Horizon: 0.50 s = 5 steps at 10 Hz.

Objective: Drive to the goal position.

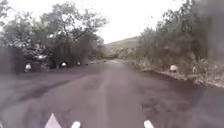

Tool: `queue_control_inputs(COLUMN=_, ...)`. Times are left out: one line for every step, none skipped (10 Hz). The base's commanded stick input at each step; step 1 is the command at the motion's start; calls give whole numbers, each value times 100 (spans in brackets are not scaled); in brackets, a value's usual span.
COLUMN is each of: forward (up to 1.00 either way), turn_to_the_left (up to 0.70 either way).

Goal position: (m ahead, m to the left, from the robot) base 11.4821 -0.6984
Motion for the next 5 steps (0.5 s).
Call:
queue_control_inputs(forward=100, turn_to_the_left=0)
queue_control_inputs(forward=100, turn_to_the_left=0)
queue_control_inputs(forward=100, turn_to_the_left=0)
queue_control_inputs(forward=100, turn_to_the_left=0)
queue_control_inputs(forward=100, turn_to_the_left=0)
